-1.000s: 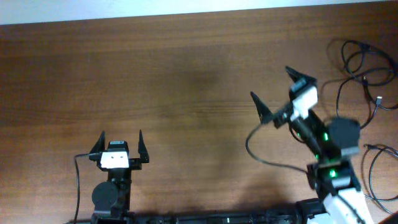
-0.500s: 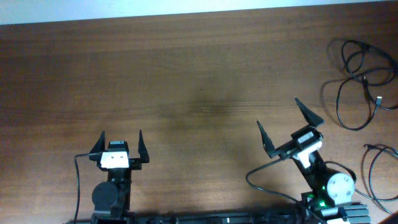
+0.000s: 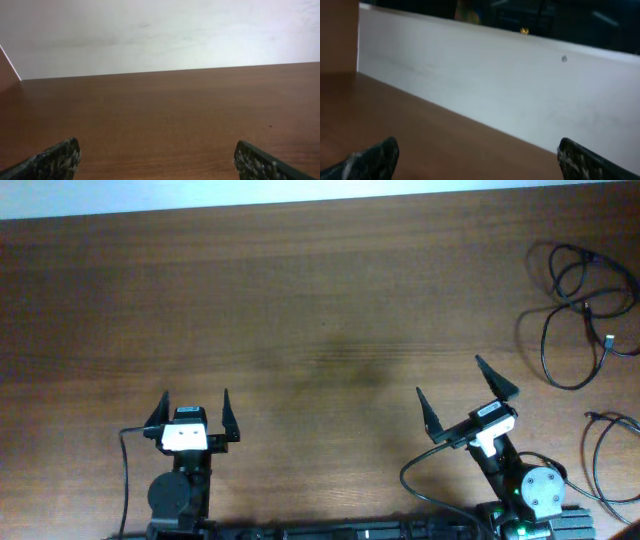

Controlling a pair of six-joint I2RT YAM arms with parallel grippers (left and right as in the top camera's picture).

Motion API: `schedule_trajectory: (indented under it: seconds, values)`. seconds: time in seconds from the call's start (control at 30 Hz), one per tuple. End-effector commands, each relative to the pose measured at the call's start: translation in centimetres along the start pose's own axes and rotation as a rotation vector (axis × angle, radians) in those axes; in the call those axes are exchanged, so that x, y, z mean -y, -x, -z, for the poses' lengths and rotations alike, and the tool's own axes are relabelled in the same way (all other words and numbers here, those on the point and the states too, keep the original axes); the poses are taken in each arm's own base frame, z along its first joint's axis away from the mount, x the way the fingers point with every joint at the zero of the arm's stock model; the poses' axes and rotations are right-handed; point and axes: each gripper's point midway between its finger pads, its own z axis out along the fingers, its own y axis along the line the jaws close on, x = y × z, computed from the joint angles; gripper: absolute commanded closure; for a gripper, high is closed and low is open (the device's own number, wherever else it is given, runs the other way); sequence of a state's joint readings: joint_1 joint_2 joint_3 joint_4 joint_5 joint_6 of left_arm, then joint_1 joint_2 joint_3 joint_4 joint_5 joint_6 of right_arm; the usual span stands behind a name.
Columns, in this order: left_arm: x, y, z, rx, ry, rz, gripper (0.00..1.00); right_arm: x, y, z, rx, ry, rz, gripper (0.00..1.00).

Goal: Untangle cables

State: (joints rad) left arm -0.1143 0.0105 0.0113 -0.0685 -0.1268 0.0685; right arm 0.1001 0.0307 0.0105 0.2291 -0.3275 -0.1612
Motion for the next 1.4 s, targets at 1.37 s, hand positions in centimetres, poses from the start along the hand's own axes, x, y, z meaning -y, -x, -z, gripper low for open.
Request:
schedule_trajectory:
  seconds: [1.37]
  values:
    - [0.0,-0.1,0.0,-0.003,-0.001,-0.016,0.01,5.5,-7.9,2.6,-0.313,-0.399,-0.187,0.01]
